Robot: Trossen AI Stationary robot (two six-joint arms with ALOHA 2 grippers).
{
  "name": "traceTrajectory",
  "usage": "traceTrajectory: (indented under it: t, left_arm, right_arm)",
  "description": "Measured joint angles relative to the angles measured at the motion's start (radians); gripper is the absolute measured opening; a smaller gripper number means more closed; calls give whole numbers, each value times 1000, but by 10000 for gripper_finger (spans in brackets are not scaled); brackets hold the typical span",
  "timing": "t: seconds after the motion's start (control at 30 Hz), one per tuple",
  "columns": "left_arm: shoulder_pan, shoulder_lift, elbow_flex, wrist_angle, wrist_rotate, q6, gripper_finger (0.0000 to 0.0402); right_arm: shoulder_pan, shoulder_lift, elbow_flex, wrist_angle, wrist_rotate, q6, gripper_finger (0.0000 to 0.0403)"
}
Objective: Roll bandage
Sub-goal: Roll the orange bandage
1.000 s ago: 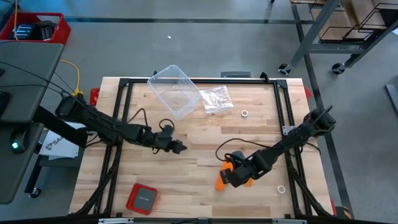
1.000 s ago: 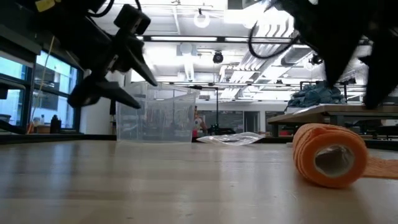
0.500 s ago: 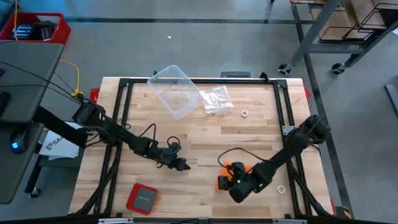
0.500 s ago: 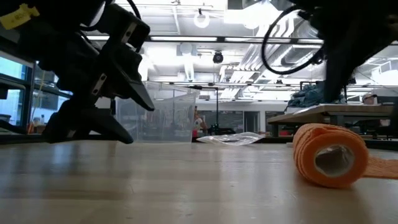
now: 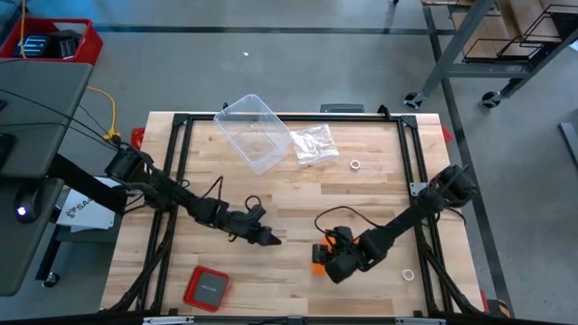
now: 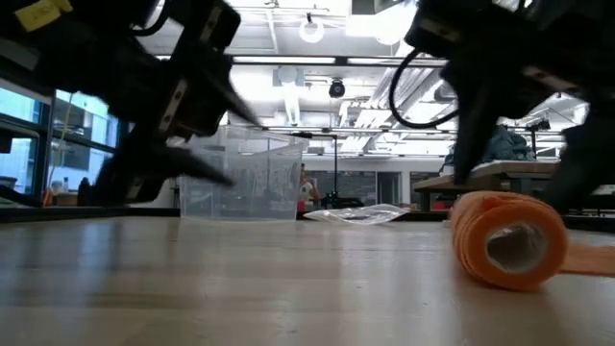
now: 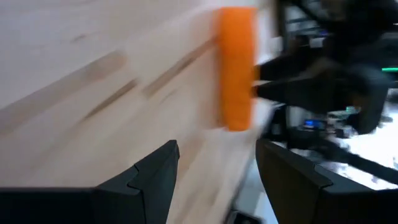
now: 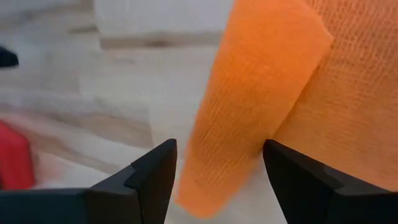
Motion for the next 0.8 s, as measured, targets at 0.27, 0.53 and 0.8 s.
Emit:
traceTrajectory:
  t: [0.27,0.53,0.8]
  left_arm:
    - [120,-213,0,46,10,223,211]
    - [207,-535,0,-183,-15,424,211]
    - [135,-609,0,-522,-96,377,211]
  right_arm:
    - [-137,-1,0,538,312,-368,234]
    - [-200,-62,0,748,240,-727,234]
    - [-98,-90,0,353,177,-496,234]
